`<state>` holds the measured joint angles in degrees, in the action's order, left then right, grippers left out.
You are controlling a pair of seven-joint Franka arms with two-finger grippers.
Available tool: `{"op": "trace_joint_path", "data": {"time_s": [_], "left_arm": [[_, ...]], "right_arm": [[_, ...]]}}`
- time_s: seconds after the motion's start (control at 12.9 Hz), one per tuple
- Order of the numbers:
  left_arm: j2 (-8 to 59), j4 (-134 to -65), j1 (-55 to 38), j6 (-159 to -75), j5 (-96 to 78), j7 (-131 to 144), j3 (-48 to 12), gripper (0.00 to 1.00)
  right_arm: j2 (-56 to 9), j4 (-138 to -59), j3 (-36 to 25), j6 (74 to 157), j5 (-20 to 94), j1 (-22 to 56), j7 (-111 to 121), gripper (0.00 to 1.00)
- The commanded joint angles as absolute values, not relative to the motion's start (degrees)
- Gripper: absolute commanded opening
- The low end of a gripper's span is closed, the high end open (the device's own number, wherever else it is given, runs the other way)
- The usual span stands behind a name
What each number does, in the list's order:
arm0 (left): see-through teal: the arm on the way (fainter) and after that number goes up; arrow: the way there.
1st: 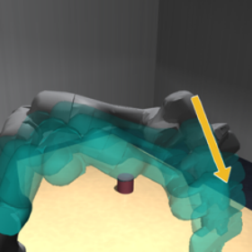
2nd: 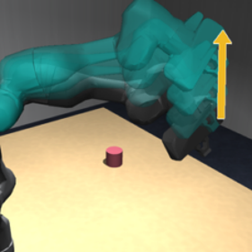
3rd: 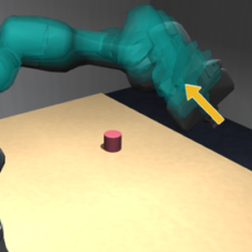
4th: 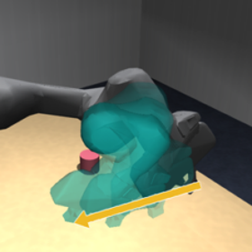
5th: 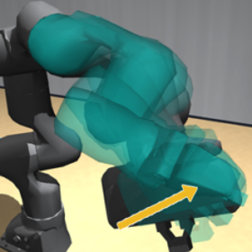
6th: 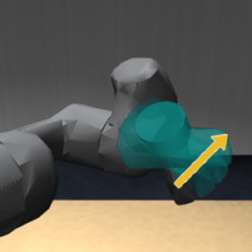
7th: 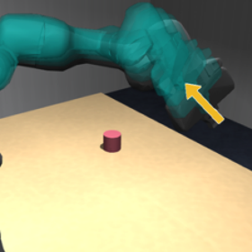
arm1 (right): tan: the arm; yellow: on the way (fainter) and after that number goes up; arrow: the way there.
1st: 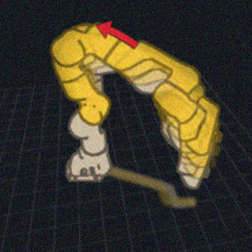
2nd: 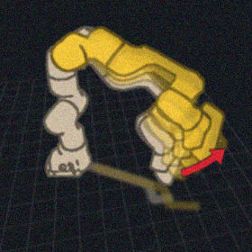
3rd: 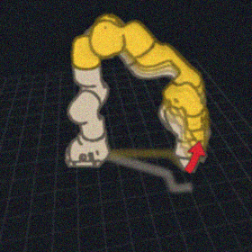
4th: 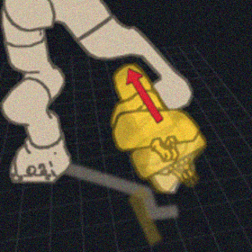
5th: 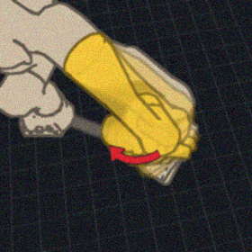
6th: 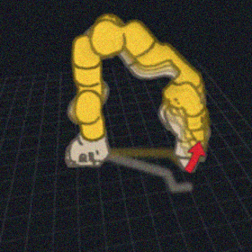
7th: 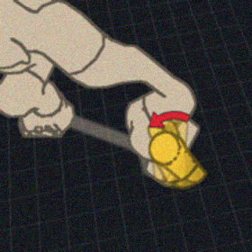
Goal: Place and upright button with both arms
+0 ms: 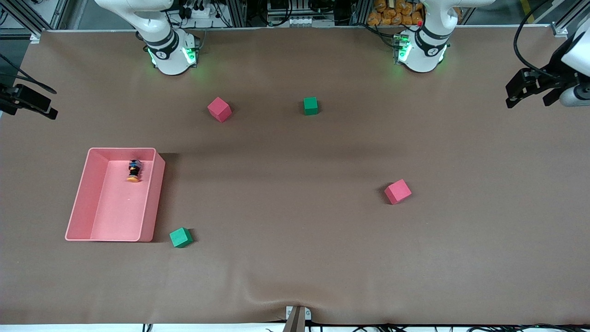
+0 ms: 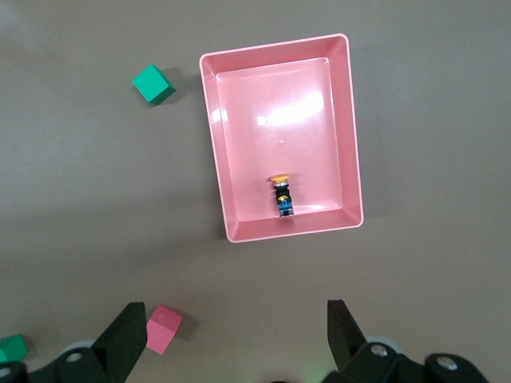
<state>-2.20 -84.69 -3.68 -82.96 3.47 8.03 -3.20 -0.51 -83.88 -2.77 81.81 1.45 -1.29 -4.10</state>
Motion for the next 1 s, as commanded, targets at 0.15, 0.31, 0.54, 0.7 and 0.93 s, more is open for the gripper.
{"op": "trace_joint_path", "data": {"time_s": [0.15, 0.31, 0.54, 0.7, 0.93], "left_arm": [[-2.46, -84.02, -3.96, -82.35, 4.4, 7.74, -2.99, 0.77], [-2.37, -83.68, -4.04, -82.44, 4.31, 7.82, -2.99, 0.77], [-2.72, -83.76, -4.04, -81.74, 3.96, 7.65, -3.16, 0.77], [-3.07, -83.76, -4.04, -81.12, 3.96, 7.65, -3.43, 0.77], [-2.99, -83.85, -4.13, -81.12, 3.95, 7.65, -3.51, 0.77]], "right_arm": [[-0.79, -82.71, -2.29, 80.86, 0.53, -1.93, -3.43, 1.0], [-0.7, -82.71, -2.37, 80.68, 0.7, -2.02, -3.43, 1.0], [-0.79, -82.71, -2.29, 80.86, 0.53, -2.02, -3.43, 1.0], [-0.79, -82.62, -2.37, 80.95, 0.61, -2.11, -3.43, 1.0], [-0.88, -82.62, -2.37, 80.95, 0.62, -2.11, -3.51, 1.0]]}}
